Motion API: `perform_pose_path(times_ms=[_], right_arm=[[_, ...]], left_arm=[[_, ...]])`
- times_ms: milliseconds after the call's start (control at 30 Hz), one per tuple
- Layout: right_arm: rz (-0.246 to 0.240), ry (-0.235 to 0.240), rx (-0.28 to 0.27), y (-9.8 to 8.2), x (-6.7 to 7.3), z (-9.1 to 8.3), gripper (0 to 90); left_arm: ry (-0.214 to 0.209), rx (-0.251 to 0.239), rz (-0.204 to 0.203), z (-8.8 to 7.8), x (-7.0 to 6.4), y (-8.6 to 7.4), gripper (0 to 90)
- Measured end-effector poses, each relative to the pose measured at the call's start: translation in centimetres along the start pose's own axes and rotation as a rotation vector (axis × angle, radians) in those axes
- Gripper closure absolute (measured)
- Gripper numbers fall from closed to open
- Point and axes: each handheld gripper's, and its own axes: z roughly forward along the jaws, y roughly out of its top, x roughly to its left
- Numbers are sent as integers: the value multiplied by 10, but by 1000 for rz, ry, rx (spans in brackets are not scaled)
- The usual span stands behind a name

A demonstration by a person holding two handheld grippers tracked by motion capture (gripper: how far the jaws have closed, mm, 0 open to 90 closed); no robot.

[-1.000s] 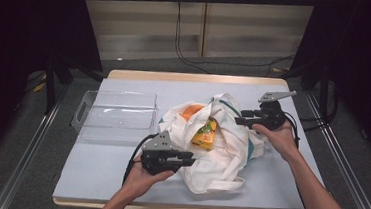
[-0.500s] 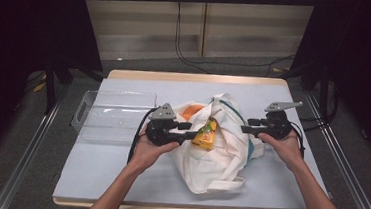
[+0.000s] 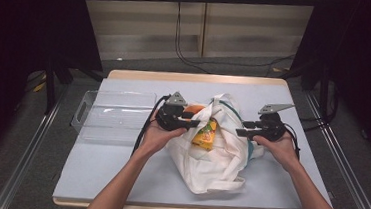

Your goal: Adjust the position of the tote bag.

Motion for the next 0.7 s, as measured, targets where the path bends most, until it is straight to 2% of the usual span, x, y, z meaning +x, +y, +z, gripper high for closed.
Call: perform_pose_path(times_ms=[33,67,100,167,267,367,433,567,633,667,700], right_arm=[[-7,-8,6,1,1,1,525],[-13,-6,7,1,0,1,554],[-14,-15,13,1,0,1,578],[-10,-13,13,1,-2,-2,652],[-2,-5,4,0,-5,-10,766],[-13,-25,11,-2,-10,-16,825],[-10,-36,12,-4,-15,-19,835],[15,-52,9,-7,-29,-22,838],[35,-55,8,-9,-35,-21,839],[35,-68,12,-10,-37,-20,840],[24,-69,23,-10,-38,-19,840]], left_arm=[[21,17,-6,-1,3,-1,810],[6,12,-25,-3,7,-3,830],[26,22,-22,-6,9,-4,843],[31,18,-39,-11,15,-6,853],[67,31,-71,-17,27,-10,855],[95,29,-104,-20,38,-15,856],[111,58,-94,-23,45,-15,857],[146,72,-105,-24,53,-15,858],[144,80,-105,-22,55,-17,859],[153,100,-108,-21,57,-18,859],[144,111,-110,-20,59,-19,860]])
